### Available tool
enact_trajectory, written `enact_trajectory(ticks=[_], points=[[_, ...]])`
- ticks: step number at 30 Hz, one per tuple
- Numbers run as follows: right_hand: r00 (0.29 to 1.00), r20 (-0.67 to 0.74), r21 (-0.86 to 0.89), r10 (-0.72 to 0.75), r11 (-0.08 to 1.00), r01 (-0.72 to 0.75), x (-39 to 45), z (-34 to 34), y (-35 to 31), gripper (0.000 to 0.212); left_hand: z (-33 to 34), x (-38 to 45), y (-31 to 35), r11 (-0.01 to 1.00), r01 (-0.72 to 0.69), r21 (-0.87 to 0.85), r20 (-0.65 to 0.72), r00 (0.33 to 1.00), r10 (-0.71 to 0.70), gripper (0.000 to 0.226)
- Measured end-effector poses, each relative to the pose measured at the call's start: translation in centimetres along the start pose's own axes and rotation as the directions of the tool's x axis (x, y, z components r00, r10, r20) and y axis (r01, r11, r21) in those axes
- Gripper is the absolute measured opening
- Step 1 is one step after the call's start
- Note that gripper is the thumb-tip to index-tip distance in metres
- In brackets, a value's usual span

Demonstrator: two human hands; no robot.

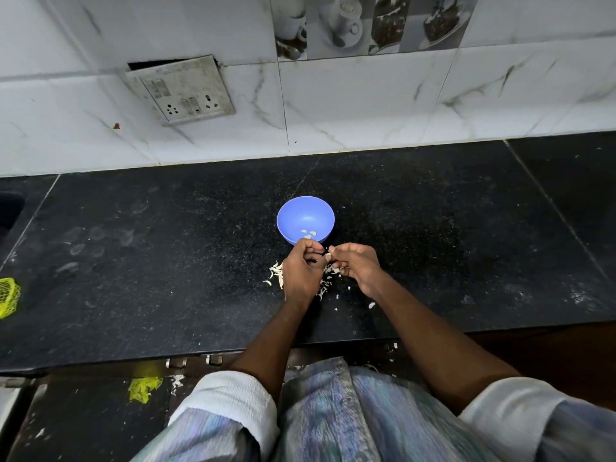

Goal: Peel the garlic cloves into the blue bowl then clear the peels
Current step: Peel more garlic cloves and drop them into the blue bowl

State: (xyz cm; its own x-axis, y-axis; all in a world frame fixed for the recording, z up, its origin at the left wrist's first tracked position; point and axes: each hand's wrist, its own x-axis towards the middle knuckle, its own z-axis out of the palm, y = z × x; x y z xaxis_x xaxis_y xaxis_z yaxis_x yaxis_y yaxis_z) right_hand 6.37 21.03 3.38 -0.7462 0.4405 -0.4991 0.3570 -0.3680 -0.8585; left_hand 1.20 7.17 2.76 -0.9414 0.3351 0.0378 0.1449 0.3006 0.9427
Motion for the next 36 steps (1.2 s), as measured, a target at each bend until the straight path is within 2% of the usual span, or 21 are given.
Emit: enact_trajectory(ticks=[3,5,7,8,11,13,19,21,24,27,30,31,34,35,36], points=[[1.000,0.009,-0.013,-0.005,1.000,0.005,0.1,-0.1,0.1,0.021,0.1,0.1,-0.1,0.999,0.033,-0.037,-0.004,0.999,-0.033,0.021],[0.999,-0.033,-0.041,-0.007,0.999,0.006,0.2,0.0,0.0,0.027,0.1,0.2,-0.2,0.994,0.081,-0.072,-0.014,0.997,-0.082,0.018],[0.996,-0.070,-0.116,-0.059,0.992,0.051,0.4,0.0,0.0,0.020,-0.1,0.3,-0.4,0.989,0.112,-0.096,-0.037,0.993,-0.116,0.017],[0.994,-0.056,-0.162,-0.098,0.983,0.087,0.3,0.0,-0.1,0.014,-0.1,0.3,-0.5,0.987,0.120,-0.103,-0.042,0.991,-0.125,0.017],[0.992,0.044,-0.208,-0.117,0.970,0.123,0.0,0.1,-0.1,0.026,-0.1,0.3,-0.8,0.987,0.138,-0.077,-0.070,0.987,-0.143,0.018],[0.992,0.079,-0.209,-0.094,0.972,0.109,0.0,0.5,-0.1,0.021,-0.2,0.3,-1.0,0.987,0.146,-0.071,-0.090,0.984,-0.152,0.018],[0.991,0.054,-0.291,-0.123,0.947,0.134,0.4,1.1,0.1,0.007,-0.5,0.4,-1.2,0.961,0.233,-0.149,-0.074,0.966,-0.246,0.016],[0.983,0.013,-0.320,-0.185,0.930,0.179,0.7,1.5,0.0,0.007,-0.7,0.6,-1.6,0.953,0.252,-0.168,-0.108,0.956,-0.272,0.013],[0.949,-0.059,-0.353,-0.310,0.895,0.271,1.6,2.7,-0.8,0.005,-1.1,0.6,-1.9,0.967,0.247,-0.068,-0.177,0.951,-0.255,0.011],[0.924,-0.117,-0.412,-0.364,0.864,0.289,2.8,4.0,-1.3,0.007,-1.3,0.7,-1.5,0.970,0.242,0.028,-0.212,0.950,-0.230,0.016],[0.925,-0.158,-0.454,-0.347,0.857,0.244,3.6,4.8,-1.2,0.016,-1.5,1.3,-1.3,0.971,0.239,0.029,-0.178,0.957,-0.231,0.001],[0.923,-0.166,-0.465,-0.348,0.853,0.238,3.8,4.7,-1.0,0.018,-1.6,1.5,-1.3,0.974,0.225,0.018,-0.150,0.964,-0.220,0.008],[0.901,-0.203,-0.466,-0.384,0.847,0.256,3.8,4.8,-0.8,0.008,-2.4,1.5,-1.8,0.979,0.201,0.020,-0.127,0.972,-0.197,0.008],[0.883,-0.226,-0.480,-0.411,0.836,0.265,3.6,4.8,-0.8,0.014,-2.7,1.4,-2.0,0.979,0.200,0.030,-0.150,0.970,-0.194,0.004],[0.860,-0.245,-0.521,-0.447,0.809,0.272,3.2,4.8,-0.7,0.031,-3.1,1.3,-2.4,0.977,0.209,0.041,-0.185,0.963,-0.198,0.008]])
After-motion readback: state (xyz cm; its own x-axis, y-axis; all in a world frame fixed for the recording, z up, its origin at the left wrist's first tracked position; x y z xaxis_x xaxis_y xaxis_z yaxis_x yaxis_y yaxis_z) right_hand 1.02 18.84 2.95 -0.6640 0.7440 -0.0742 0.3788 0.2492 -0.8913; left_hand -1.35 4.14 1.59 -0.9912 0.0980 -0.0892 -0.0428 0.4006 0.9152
